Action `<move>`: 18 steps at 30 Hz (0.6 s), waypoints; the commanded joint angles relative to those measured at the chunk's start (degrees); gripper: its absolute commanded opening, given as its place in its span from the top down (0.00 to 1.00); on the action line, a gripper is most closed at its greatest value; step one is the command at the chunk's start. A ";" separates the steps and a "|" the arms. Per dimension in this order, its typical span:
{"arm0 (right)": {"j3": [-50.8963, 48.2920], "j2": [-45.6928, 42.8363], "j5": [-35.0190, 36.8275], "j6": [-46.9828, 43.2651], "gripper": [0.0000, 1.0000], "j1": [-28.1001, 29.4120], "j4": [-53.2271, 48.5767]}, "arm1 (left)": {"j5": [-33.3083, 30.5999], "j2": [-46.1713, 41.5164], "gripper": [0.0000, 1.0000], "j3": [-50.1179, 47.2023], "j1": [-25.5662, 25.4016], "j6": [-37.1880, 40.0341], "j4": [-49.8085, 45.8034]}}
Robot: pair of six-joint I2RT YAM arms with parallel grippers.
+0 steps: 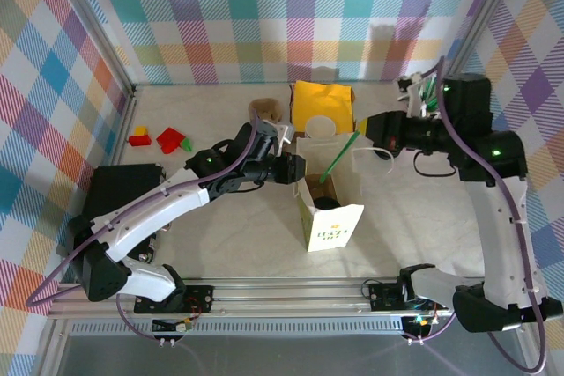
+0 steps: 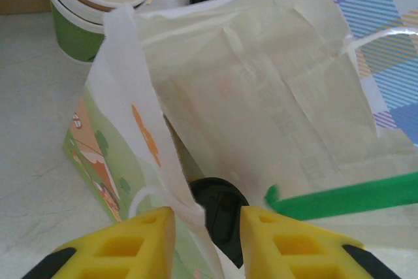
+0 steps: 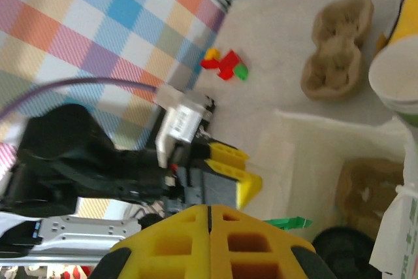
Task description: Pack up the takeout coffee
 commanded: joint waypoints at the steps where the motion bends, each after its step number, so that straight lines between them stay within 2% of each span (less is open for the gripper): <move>1: -2.74 -1.50 4.91 -0.99 1.00 3.34 2.84 | -1.86 -0.26 0.74 2.30 0.45 -0.37 -1.69; 11: -7.93 2.05 10.49 -0.39 0.98 12.53 7.72 | -3.27 -0.45 0.84 3.12 0.45 0.15 -3.02; 15: -8.93 2.60 13.24 -0.93 0.98 14.76 9.92 | -3.36 -0.36 0.86 3.30 0.38 0.48 -3.54; 18: -9.10 3.62 13.35 -1.04 0.94 15.50 11.32 | -3.45 -0.36 0.86 3.27 0.44 0.60 -3.81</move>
